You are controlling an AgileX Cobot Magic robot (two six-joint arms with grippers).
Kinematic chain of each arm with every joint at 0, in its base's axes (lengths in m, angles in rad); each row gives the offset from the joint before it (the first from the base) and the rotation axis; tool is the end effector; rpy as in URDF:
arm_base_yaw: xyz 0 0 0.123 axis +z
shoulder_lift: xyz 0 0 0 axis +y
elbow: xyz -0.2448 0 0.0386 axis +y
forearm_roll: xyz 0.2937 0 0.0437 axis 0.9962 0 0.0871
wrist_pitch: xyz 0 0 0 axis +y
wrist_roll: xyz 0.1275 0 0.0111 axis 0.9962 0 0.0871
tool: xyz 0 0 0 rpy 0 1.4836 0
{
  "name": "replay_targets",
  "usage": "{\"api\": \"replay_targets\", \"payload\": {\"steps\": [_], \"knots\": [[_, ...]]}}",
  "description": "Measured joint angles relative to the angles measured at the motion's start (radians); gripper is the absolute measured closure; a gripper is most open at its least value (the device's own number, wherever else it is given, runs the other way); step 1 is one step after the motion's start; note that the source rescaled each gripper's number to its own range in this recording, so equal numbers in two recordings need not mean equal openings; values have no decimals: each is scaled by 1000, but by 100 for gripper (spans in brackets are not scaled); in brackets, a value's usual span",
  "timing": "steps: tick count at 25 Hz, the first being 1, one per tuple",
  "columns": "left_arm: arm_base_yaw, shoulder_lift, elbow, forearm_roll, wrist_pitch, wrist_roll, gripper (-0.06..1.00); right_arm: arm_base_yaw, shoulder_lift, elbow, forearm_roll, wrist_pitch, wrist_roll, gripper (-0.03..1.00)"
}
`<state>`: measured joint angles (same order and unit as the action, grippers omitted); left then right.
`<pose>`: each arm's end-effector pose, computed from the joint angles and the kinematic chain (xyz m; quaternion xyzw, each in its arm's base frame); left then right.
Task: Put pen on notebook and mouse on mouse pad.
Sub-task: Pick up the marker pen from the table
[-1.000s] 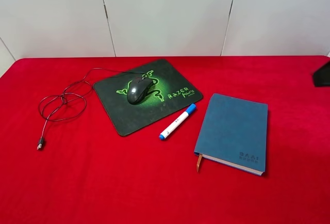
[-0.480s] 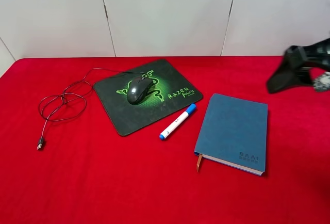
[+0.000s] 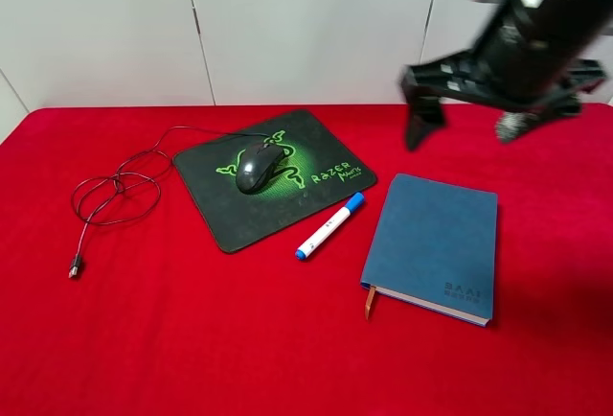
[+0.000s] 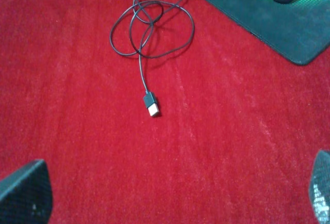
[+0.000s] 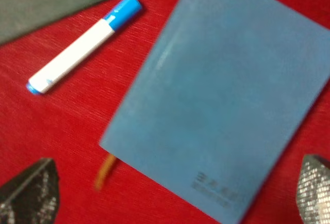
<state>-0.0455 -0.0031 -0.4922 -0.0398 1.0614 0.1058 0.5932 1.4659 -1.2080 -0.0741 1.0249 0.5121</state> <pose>0.1059 -0.0093 0.2799 0.0653 0.8520 -0.0042 0.5195 0.2987 0.1916 0.2190 -0.0528 0.9804 0.0683 0.1768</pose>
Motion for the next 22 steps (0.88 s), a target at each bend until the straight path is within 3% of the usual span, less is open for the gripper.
{"api": "replay_targets", "payload": {"steps": [6, 11, 22], "knots": [[0, 0, 0, -1, -1, 0, -5, 65, 156, -128, 8, 8, 184, -3], [0, 0, 0, -1, -1, 0, -5, 81, 248, -161, 50, -1, 271, -3], [0, 0, 0, -1, -1, 0, -5, 82, 400, -167, 143, -78, 335, -3]]}}
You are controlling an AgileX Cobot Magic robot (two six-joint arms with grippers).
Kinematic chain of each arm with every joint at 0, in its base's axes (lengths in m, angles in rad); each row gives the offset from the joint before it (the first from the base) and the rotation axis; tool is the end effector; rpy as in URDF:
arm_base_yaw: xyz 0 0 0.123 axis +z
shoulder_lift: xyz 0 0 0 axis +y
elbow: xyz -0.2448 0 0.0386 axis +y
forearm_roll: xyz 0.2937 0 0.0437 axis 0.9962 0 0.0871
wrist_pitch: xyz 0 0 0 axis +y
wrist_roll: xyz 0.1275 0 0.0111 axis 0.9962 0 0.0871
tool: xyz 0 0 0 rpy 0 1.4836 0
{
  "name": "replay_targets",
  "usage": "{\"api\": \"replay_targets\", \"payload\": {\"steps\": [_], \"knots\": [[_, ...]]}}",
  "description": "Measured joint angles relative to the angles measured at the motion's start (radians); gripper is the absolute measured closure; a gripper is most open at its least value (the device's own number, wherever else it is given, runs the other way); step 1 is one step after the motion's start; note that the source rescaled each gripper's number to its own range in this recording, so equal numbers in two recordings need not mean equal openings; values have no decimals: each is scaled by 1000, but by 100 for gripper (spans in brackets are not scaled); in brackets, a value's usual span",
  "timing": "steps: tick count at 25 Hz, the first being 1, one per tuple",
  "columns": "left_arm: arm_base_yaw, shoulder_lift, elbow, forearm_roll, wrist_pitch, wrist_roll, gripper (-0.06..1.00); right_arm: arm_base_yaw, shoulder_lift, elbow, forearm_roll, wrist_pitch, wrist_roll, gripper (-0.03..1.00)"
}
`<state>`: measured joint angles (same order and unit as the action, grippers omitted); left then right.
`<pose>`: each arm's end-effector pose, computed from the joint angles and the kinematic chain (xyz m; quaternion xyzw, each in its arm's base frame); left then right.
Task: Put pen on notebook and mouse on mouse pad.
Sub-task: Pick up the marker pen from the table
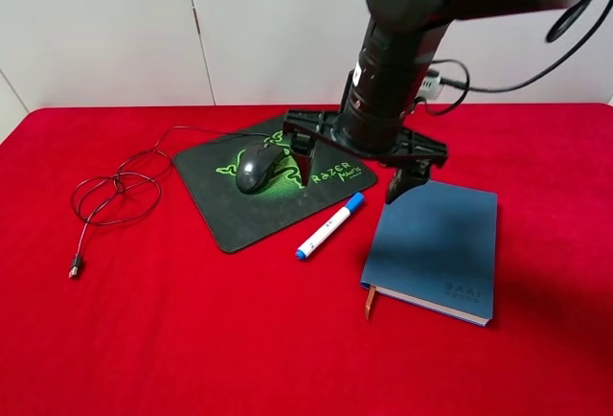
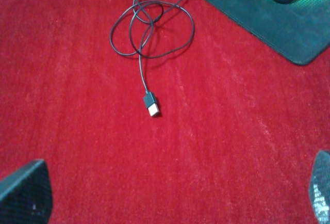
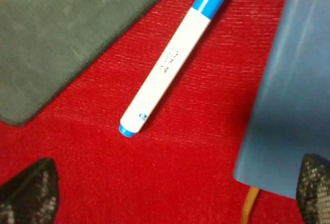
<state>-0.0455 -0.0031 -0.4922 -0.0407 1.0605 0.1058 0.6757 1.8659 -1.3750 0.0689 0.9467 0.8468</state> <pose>0.1060 -0.0094 0.2800 0.0653 0.8517 -0.0047 0.5199 0.3199 0.2656 0.1214 0.1017 0.9883 0.0975 0.0589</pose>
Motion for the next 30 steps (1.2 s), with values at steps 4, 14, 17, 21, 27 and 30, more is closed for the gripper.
{"api": "replay_targets", "payload": {"steps": [4, 14, 17, 21, 27, 30], "knots": [[0, 0, 0, 0, 0, 0, -5, 3, 58, -39, 14, -7, 0, -3], [0, 0, 0, 0, 0, 0, -5, 44, 200, -162, -20, 21, 83, -3], [0, 0, 0, 0, 0, 0, -5, 44, 220, -164, -34, 19, 102, -3], [0, 0, 0, 0, 0, 0, -5, 44, 248, -164, -61, 16, 113, -3], [0, 0, 0, 0, 0, 0, -5, 44, 289, -164, -87, 12, 124, -3], [0, 0, 0, 0, 0, 0, -5, 44, 311, -164, -99, 7, 129, -3]]}}
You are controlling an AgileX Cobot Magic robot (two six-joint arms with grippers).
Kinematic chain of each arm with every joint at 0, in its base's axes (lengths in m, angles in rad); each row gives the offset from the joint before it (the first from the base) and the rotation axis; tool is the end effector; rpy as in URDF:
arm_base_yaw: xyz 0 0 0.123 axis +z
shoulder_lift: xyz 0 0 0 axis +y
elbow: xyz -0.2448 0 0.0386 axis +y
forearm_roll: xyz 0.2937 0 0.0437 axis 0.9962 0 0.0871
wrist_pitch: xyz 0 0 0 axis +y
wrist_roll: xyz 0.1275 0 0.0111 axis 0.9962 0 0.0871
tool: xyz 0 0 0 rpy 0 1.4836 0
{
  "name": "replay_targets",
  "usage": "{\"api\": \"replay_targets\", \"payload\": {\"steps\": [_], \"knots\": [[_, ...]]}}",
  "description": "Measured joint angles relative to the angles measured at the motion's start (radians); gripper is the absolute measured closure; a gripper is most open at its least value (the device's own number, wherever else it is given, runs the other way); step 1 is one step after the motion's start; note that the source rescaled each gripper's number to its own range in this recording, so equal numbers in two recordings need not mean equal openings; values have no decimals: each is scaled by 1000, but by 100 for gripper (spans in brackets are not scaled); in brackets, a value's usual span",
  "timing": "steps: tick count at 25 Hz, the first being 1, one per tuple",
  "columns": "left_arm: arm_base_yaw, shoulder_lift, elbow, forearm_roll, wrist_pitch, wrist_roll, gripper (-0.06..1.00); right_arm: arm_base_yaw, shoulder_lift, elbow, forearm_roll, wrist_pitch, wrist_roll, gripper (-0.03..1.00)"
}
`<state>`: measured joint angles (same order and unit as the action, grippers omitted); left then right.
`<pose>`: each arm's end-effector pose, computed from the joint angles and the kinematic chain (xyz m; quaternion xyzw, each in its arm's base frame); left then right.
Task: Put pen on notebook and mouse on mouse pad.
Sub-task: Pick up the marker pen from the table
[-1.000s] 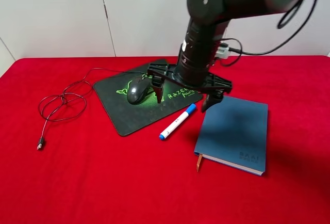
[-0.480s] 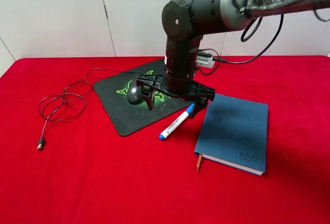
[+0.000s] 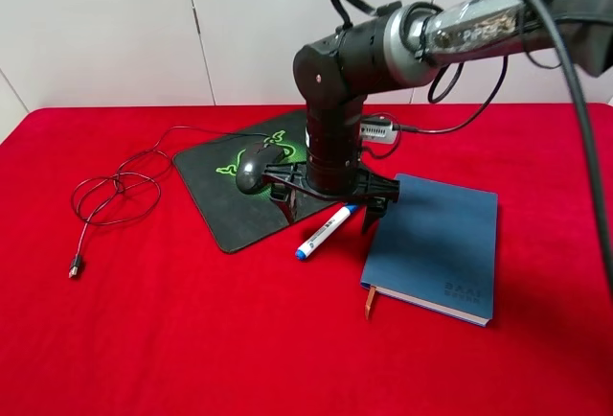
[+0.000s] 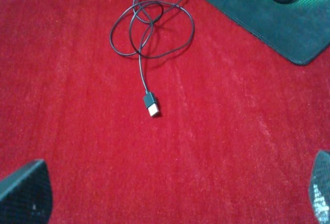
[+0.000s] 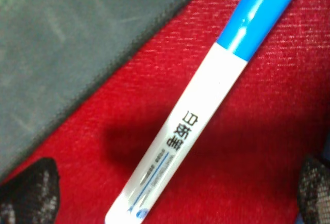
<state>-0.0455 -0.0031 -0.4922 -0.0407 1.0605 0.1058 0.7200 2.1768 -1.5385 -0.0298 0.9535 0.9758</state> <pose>0.1060 -0.0094 0.2800 0.0653 0.8517 -0.0047 0.5199 0.3340 0.2888 0.0347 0.1193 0.9922 0.0166 0.0312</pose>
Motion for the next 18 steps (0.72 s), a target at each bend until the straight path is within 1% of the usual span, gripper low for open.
{"api": "replay_targets", "payload": {"steps": [7, 18], "knots": [[0, 0, 0, 1, 0, 0, -5, 0, 40, 0, -5, -21, 2, -3], [0, 0, 0, 1, 0, 0, -5, 0, 52, 0, -11, -29, 2, -3]]}}
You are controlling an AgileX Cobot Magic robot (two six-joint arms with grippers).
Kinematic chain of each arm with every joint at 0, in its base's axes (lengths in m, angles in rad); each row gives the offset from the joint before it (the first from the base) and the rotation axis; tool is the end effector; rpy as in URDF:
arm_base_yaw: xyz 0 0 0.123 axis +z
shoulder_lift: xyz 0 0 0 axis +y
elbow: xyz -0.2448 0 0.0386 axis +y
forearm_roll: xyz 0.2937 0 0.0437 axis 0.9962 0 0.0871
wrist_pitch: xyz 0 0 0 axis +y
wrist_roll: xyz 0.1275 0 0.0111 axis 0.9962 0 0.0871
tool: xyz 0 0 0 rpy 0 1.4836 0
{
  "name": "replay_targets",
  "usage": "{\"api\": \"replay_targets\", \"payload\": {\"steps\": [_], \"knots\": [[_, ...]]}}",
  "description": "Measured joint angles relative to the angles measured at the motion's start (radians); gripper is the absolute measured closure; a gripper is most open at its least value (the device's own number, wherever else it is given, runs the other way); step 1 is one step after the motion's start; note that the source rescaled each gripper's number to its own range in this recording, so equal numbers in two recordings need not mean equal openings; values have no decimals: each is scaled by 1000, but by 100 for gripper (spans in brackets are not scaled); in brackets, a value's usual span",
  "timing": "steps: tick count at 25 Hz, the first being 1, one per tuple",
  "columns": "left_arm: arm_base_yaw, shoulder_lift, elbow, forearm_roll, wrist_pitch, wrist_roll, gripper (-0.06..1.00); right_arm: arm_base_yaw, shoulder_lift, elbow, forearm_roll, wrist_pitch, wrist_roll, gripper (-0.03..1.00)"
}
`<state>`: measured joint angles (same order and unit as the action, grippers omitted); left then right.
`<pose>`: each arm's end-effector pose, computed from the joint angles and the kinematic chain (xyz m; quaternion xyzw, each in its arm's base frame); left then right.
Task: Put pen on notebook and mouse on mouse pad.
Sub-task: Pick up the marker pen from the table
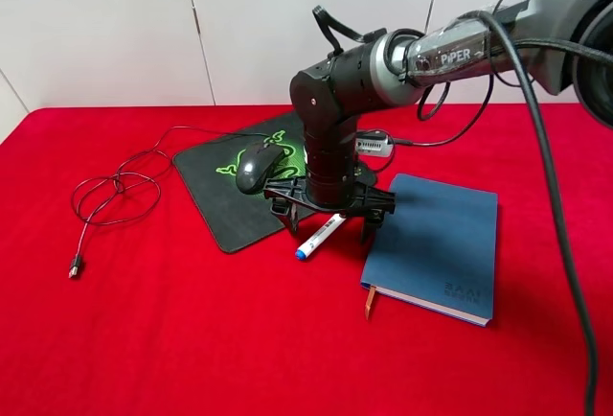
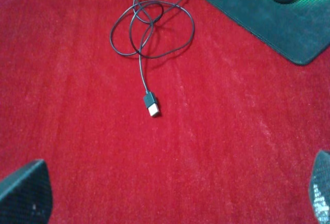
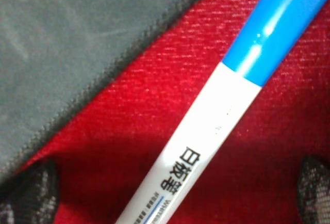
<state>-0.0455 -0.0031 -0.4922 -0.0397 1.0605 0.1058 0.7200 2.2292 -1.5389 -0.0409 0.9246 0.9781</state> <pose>0.1060 -0.0093 0.2800 0.0653 0.8517 -0.0042 0.5199 0.3336 0.2871 0.0119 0.1168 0.9928 0.0052 0.0267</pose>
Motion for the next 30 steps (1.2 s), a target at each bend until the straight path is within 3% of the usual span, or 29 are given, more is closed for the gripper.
{"api": "replay_targets", "payload": {"steps": [2, 4, 12, 15, 23, 30], "knots": [[0, 0, 0, 0, 0, 0, -5, 0, 0, 0, 0, 0, 0, -2], [0, 0, 0, 0, 0, 0, -5, 0, 0, 0, 0, 0, 0, 6], [0, 0, 0, 0, 0, 0, -5, 0, 0, 0, -16, 0, 0, 62], [0, 0, 0, 0, 0, 0, -5, 0, 0, 0, -23, 0, 0, 77], [0, 0, 0, 0, 0, 0, -5, 0, 7, 0, -26, 0, 0, 96], [0, 0, 0, 0, 0, 0, -5, 0, 10, -5, -26, 4, 0, 97]]}}
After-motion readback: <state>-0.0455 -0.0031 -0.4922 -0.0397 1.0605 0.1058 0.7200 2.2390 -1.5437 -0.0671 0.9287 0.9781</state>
